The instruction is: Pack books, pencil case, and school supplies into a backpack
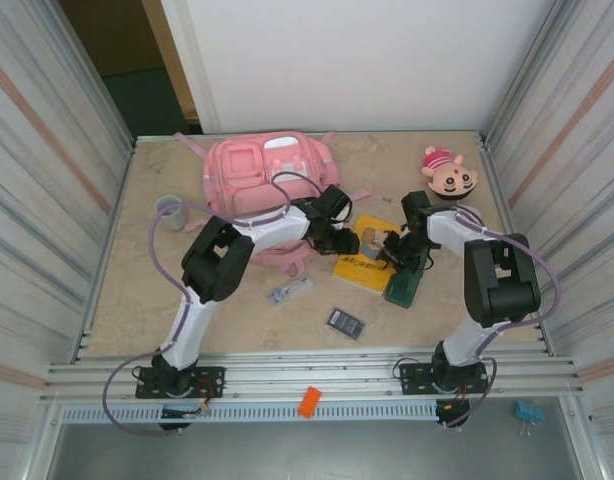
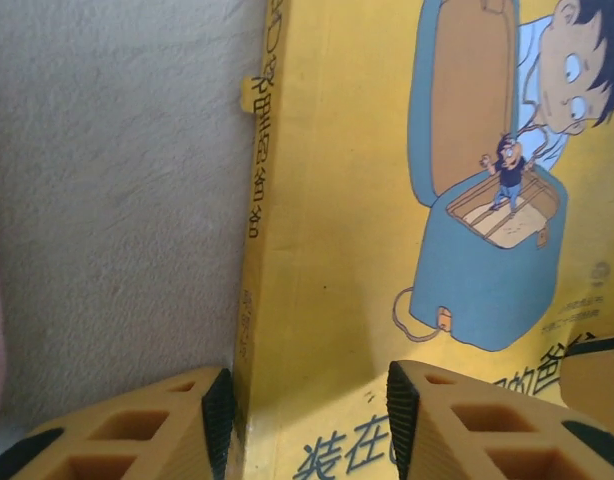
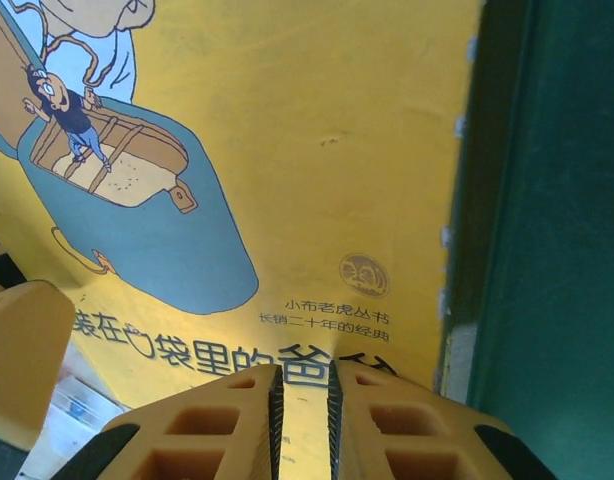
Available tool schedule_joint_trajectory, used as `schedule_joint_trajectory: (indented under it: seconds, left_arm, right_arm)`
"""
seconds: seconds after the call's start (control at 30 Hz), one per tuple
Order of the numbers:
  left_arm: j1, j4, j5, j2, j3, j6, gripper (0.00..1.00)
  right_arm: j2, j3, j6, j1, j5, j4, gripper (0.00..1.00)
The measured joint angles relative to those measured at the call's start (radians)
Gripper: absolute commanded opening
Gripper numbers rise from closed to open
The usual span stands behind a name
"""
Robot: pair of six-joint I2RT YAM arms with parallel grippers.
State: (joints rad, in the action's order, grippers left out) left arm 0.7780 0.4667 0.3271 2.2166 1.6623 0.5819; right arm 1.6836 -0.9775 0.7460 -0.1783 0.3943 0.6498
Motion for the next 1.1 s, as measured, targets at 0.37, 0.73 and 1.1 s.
schedule_joint_trajectory:
  seconds: [0.37, 0.73, 1.1]
  left_arm:
    - [-0.037, -0.182, 0.143, -0.029, -0.108, 0.092, 0.44]
    - [-0.056, -0.350, 0.216, -0.039, -0.131, 0.183, 0.43]
    - [-0.056, -0.331, 0.247, -0.059, -0.134, 0.140, 0.44]
  right_arm:
    - [0.027, 0.001, 0.000, 0.001, 0.019, -0.011, 0.14]
    - [0.037, -0.007, 0.000, 0.002, 0.029, 0.001, 0.12]
    - [0.046, -0.019, 0.000, 0.002, 0.034, 0.014, 0.11]
